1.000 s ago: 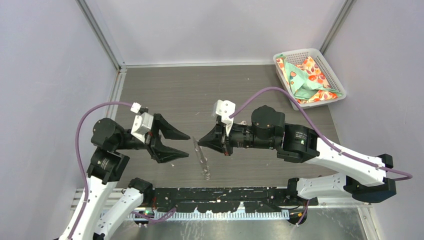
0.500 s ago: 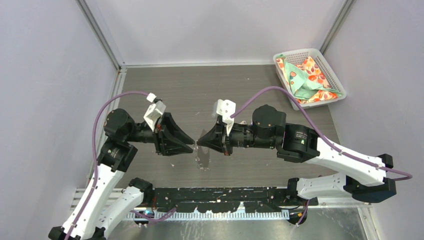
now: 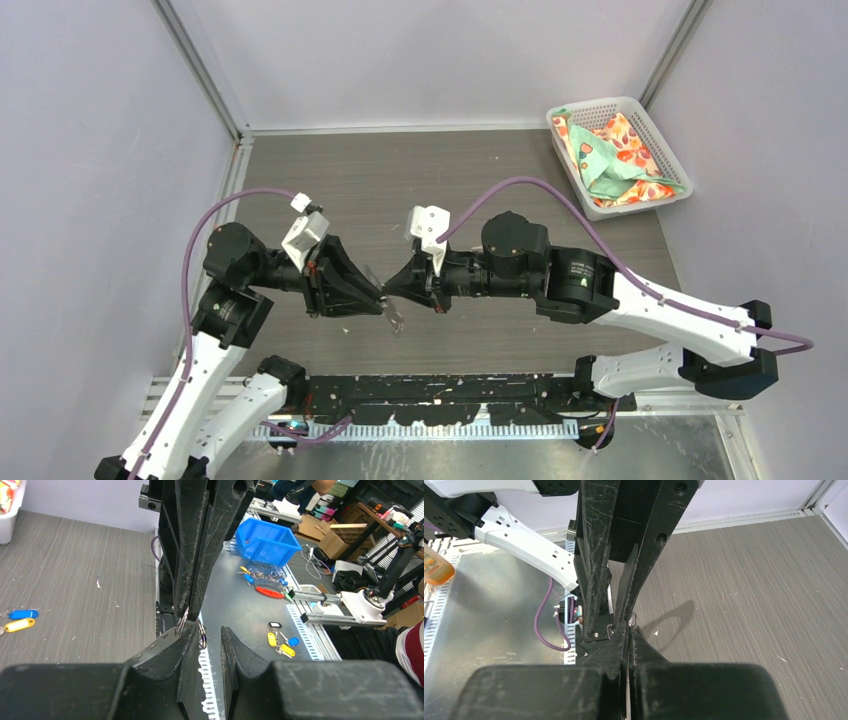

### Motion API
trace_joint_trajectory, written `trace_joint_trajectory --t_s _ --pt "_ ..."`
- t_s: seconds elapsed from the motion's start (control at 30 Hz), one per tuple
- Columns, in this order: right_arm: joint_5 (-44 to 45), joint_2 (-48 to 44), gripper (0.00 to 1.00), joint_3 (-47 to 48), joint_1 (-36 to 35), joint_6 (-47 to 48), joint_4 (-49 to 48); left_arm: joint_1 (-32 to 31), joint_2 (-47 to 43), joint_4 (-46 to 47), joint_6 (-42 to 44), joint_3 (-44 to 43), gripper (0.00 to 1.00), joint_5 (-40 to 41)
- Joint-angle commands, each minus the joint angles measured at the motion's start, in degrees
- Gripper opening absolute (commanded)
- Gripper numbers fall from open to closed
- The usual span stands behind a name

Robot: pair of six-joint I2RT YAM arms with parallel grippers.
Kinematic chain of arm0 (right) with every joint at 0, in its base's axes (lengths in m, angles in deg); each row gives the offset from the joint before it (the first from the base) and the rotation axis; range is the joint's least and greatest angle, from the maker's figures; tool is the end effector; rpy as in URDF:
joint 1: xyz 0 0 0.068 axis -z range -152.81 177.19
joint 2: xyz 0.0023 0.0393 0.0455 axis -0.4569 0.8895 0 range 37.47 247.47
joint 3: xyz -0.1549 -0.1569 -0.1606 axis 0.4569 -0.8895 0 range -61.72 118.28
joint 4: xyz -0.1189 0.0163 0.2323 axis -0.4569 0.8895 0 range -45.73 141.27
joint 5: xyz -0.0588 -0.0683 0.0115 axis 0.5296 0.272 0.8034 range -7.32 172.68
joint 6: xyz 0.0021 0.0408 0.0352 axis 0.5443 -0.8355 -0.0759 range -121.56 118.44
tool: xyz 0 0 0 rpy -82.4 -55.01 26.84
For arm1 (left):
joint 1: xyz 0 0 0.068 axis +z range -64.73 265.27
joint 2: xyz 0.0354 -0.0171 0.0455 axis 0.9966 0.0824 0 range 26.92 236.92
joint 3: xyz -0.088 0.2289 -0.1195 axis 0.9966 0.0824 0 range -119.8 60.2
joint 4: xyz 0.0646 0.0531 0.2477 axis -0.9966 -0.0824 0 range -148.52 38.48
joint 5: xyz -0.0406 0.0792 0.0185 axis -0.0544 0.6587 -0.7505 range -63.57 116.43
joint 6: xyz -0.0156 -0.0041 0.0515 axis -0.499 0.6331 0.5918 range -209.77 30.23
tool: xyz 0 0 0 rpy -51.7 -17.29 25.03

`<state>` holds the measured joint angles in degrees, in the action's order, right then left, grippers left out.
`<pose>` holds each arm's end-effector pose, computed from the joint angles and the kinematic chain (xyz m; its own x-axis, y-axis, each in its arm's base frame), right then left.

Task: Put the keys on the keyring
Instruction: Adjust the keyring.

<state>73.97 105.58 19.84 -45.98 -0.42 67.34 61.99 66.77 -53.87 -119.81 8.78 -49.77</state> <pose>0.0681 0.2443 0.4555 -0.0286 -0.1628 -0.9862 -0.9901 0.1401 0.0056 0.1026 -0.0820 0.4038 -0.3607 0.0252 -0.9323 0.9175 -0.1700 -0.3596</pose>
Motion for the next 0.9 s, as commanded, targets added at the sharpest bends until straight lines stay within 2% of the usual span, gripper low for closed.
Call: trace_joint_trajectory --t_s 0.0,0.1,0.33,0.63,0.77,0.87 --pt "0.9 0.0 0.01 3.6 -1.5 1.5 -4.3 -0.3 0.2 1.8 -0.5 -0.1 0.24 -0.1" --pt "1.5 0.2 0.01 3.6 -2.1 1.8 -4.7 -0.3 -0.2 0.1 1.0 0.2 0.19 0.6" --pt "4.2 -0.3 0.01 3.5 -3.0 2.5 -4.4 -0.3 -1.5 -4.2 7.1 0.3 0.01 0.1" --pt "9.5 -2.4 0.01 1.9 -3.2 2.3 -4.0 -0.3 -5.5 -17.9 28.5 -2.2 0.0 1.9" --pt "11.3 -2.4 0.01 1.9 -3.1 2.1 -4.0 -0.3 -8.3 -20.2 39.2 -1.6 0.0 2.7" --pt "12.0 -2.2 0.01 2.1 -3.2 2.0 -4.4 -0.3 -11.8 -21.8 50.0 0.1 0.15 3.1"
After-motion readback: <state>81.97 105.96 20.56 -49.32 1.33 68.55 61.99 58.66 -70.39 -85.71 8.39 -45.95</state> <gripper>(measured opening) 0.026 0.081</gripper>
